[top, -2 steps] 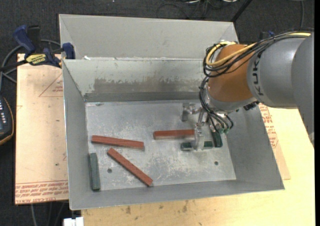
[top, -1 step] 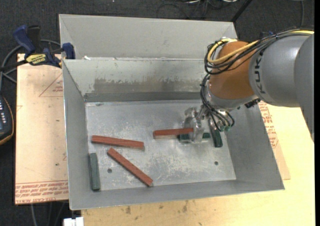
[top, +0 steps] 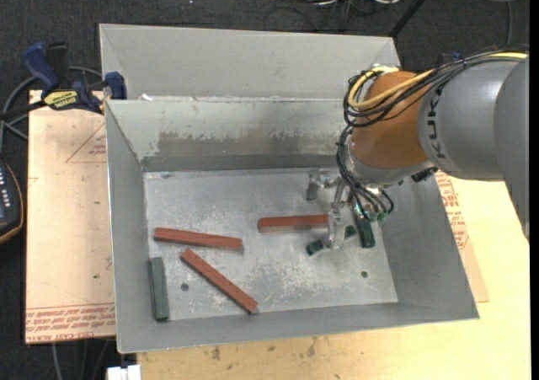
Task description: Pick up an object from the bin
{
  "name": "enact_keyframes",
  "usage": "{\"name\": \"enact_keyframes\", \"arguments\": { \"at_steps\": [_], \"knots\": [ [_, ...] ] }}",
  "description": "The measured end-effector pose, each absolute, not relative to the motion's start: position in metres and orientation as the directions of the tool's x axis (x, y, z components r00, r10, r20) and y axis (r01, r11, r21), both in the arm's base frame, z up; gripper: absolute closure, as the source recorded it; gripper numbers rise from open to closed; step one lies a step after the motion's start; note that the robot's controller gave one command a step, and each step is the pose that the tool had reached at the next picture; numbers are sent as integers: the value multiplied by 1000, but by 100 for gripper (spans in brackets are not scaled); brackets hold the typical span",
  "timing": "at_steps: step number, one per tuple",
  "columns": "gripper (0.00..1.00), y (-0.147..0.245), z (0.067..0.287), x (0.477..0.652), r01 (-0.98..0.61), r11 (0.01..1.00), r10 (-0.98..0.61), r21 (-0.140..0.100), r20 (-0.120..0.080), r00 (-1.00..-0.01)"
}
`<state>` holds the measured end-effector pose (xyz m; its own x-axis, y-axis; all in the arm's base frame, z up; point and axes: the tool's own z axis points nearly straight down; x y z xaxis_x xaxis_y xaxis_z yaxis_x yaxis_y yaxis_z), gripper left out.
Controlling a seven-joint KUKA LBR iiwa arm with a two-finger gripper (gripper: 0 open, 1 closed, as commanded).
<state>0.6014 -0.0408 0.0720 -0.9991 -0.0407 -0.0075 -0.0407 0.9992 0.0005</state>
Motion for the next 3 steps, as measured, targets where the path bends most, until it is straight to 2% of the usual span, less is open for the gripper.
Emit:
{"name": "enact_keyframes", "arguments": {
  "at_steps": [1, 2, 3],
  "knots": [
    [0, -2, 72, 626, -219, 976, -219, 0, -8, -976],
    [100, -2, 71, 625, -218, 976, -218, 0, -6, -976],
    [100, 11, 209, 639, -241, 970, -241, -2, -13, -970]
  ]
}}
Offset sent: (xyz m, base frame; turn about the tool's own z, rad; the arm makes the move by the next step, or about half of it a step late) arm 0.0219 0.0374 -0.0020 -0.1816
